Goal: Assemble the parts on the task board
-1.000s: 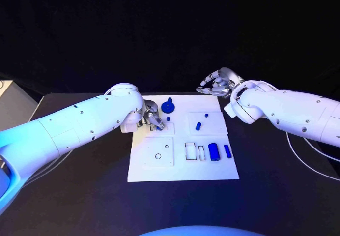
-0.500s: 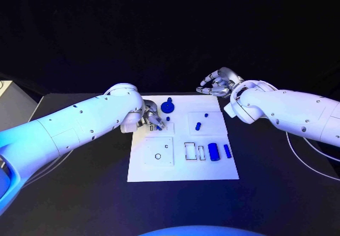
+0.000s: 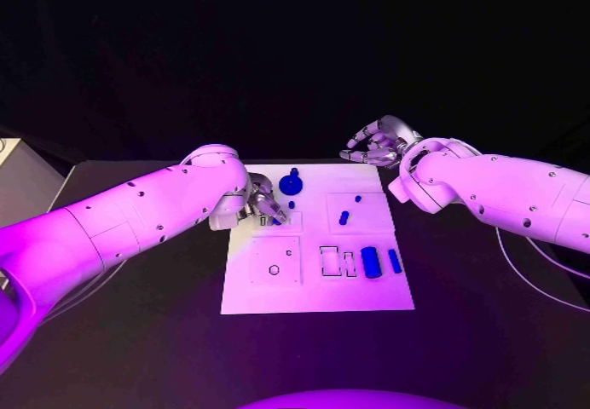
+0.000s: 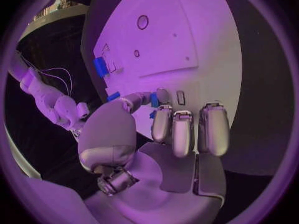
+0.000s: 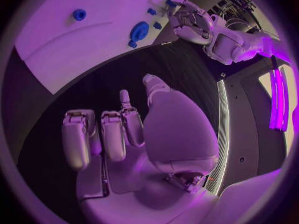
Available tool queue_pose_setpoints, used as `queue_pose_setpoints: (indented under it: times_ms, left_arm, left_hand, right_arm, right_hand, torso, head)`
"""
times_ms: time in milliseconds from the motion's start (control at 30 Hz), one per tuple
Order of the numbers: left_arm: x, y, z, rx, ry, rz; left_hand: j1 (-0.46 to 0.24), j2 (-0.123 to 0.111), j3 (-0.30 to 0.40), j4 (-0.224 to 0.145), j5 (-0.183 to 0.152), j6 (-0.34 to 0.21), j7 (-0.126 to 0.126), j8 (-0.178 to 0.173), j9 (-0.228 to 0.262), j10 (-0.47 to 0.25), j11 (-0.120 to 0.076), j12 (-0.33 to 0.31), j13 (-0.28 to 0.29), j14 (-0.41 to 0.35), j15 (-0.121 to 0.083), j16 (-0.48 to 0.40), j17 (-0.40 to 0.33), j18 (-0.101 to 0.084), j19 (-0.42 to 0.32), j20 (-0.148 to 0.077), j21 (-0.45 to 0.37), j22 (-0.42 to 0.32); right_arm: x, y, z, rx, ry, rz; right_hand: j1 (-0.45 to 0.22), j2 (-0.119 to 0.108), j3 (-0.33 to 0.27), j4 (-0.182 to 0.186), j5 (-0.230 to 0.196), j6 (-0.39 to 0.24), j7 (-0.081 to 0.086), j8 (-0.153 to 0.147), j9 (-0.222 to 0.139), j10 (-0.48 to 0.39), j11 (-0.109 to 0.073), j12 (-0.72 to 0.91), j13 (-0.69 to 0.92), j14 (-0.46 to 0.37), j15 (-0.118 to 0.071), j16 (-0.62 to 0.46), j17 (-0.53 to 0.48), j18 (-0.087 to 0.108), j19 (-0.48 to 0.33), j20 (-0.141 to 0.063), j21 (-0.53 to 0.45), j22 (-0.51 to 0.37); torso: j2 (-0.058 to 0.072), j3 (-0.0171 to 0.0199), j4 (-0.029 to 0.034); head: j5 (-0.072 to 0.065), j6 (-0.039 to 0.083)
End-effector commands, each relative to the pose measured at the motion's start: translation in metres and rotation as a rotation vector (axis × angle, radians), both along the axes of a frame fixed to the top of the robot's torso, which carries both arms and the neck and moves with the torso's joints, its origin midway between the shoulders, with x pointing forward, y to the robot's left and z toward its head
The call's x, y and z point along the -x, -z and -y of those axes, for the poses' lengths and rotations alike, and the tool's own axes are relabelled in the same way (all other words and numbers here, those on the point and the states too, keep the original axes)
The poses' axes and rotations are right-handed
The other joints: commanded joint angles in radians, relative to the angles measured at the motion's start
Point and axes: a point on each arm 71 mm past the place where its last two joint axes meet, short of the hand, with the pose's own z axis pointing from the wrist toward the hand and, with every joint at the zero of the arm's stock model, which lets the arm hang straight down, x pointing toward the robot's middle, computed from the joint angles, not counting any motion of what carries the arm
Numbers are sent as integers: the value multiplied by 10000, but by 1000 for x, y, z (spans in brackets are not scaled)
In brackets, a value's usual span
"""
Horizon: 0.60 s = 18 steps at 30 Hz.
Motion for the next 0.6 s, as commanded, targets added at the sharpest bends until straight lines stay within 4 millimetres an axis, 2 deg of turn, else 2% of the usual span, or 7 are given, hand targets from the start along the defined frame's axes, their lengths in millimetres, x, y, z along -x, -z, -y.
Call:
queue_pose_setpoints:
  times_ms: [33, 100, 300, 600]
  left_arm:
    - [7, 16, 1, -294, 118, -650]
    - [7, 16, 1, -222, 88, -654]
    - [7, 15, 1, -49, 17, -677]
    - [7, 16, 1, -82, 28, -766]
  left_hand:
    - [550, 285, 216, -253, 101, -88, -65, -123, 45, 34, -20, -59, -6, 990, -63, -72, 2455, -177, 9, -62, -51, -5]
    - [879, 454, 584, -461, 141, -140, -21, -169, 83, 15, 6, -89, -27, 985, -49, -83, 2437, -178, 10, -59, -54, 0]
    - [1042, 575, 930, -591, 145, -156, 21, -203, 122, -16, 41, -137, -75, 977, -22, -99, 2411, -173, -7, -34, -71, -28]
    - [1010, 549, 964, -594, 94, -150, 49, -207, 141, -22, 65, -147, -84, 977, -7, -99, 2411, -172, -10, -23, -75, -31]
  right_arm:
    - [0, 0, -1, 70, -114, -19]
    - [0, 0, -1, 71, -113, -21]
    - [0, 0, -1, 73, -117, -25]
    - [0, 0, -1, 73, -123, -25]
  right_hand:
    - [-98, -22, -58, -15, 55, -81, -1, 36, 8, 21, -19, -15, 1452, 790, 21, -9, 1538, -36, 808, 25, 8, 2038]
    - [-98, -22, -58, -15, 55, -81, -1, 36, 8, 21, -19, -15, 1452, 790, 21, -9, 1538, -36, 808, 25, 8, 2038]
    - [-98, -22, -58, -15, 55, -81, -1, 36, 8, 21, -19, -15, 1452, 790, 21, -9, 1538, -36, 808, 25, 8, 2038]
    - [-98, -22, -58, -15, 55, -81, -1, 36, 8, 21, -19, -15, 1452, 790, 21, -9, 1538, -36, 808, 25, 8, 2038]
  torso:
    - [1, -2, -1]
    - [-3, 0, -5]
    - [-3, 3, -3]
    - [-4, 12, -3]
  head:
    - [1, -7]
    - [14, -6]
    - [15, 3]
    - [19, -1]
